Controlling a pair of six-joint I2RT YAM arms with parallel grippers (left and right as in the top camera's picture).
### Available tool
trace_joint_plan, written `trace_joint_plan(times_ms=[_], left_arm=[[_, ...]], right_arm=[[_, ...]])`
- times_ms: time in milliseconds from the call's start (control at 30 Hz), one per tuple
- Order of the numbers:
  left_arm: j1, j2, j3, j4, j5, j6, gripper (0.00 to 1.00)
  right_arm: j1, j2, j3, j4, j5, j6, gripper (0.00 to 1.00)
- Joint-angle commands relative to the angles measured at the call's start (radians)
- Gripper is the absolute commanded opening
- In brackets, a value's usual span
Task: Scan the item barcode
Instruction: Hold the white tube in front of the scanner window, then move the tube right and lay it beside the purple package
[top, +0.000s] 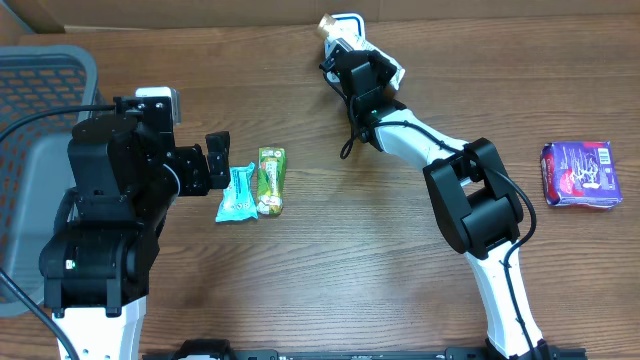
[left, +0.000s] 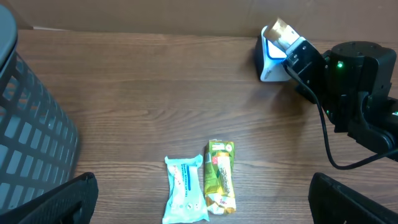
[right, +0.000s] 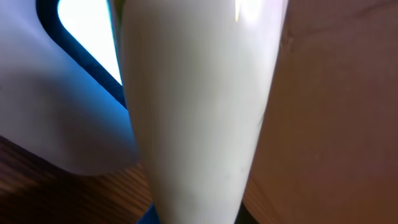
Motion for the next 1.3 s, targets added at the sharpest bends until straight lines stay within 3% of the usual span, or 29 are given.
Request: trace_joint_plan(times_ms=[0, 333, 500, 633, 767, 933, 1033, 1133, 1267], left_arm=[[0.000, -0.005, 0.015, 0.001, -0.003, 0.008, 0.99], [0.000, -0.005, 0.015, 0.001, -0.003, 0.008, 1.00], [0.000, -0.005, 0.015, 0.001, -0.003, 0.008, 1.00], [0.000, -0.005, 0.015, 0.001, -0.003, 0.008, 1.00], [0.000, -0.005, 0.015, 0.001, -0.003, 0.008, 1.00], [0.000, -0.005, 0.015, 0.001, -0.003, 0.008, 0.99], [0.000, -0.005, 0.015, 0.001, -0.003, 0.008, 1.00], [0.000, -0.005, 0.015, 0.001, -0.003, 0.008, 0.99], [0.000, -0.005, 0.015, 0.001, -0.003, 0.008, 0.99]], right_arm=[[0.000, -0.027, 0.025, 0.023, 0.068, 0.004, 0.04], [0.042, -0.097, 0.025, -0.039, 0.088, 0.005, 0.04], [0.071, -0.235, 0.025, -0.233, 0.002, 0.111, 0.04], [0.075, -0.410, 0.025, -0.490, -0.185, 0.349, 0.04], [0.047, -0.587, 0.025, -0.724, -0.450, 0.688, 0.04], [-0.068, -0.710, 0.025, -1.001, -0.518, 1.154, 0.04], [-0.171, -0.713, 0.017, -1.166, -0.517, 1.346, 0.04], [-0.286, -0.695, -0.047, -1.217, -0.517, 1.460, 0.04], [-0.428, -0.662, -0.198, -1.107, -0.516, 1.581, 0.04]])
